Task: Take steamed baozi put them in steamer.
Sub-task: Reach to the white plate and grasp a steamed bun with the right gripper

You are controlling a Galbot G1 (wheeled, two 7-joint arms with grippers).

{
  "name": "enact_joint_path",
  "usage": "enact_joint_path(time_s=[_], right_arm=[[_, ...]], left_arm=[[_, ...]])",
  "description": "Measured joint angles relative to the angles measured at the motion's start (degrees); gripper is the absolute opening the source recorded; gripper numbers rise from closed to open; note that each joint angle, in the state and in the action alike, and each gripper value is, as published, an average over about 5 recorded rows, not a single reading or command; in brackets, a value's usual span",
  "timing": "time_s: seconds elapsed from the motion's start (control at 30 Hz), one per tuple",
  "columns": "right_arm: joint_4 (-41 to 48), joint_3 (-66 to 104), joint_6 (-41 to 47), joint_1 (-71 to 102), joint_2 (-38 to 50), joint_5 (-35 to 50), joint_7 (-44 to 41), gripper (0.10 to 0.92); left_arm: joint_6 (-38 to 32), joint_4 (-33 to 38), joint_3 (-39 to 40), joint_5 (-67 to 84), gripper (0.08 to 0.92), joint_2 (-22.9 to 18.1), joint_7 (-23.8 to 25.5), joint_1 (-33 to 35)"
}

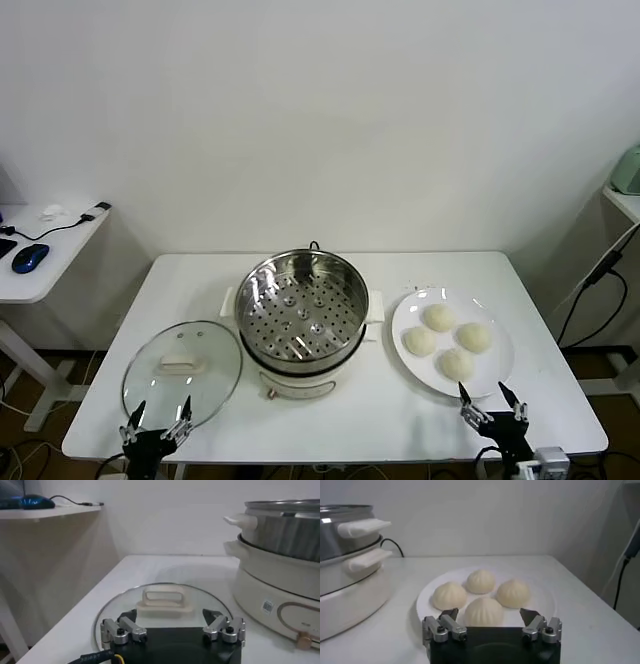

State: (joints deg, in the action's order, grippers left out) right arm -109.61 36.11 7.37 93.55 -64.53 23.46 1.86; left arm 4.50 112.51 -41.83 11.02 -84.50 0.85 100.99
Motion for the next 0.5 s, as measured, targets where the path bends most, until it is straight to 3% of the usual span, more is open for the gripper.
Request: enact_joint_path(time_s=[0.27,0.5], right_arm=[[3.8,-3.3,5.6,-13.4,7.8,-0.3,-1.2,0.823],[11.4,-18.0,9.1,-33.7,21.2,-1.7,-10.0,0.823]], left_arm=[[0.5,1.1,0.2,0.1,0.823,0.4,-0.2,0.0],[0.8,1.8,0.1,0.0,0.823,0.8,-0.1,-0.2]])
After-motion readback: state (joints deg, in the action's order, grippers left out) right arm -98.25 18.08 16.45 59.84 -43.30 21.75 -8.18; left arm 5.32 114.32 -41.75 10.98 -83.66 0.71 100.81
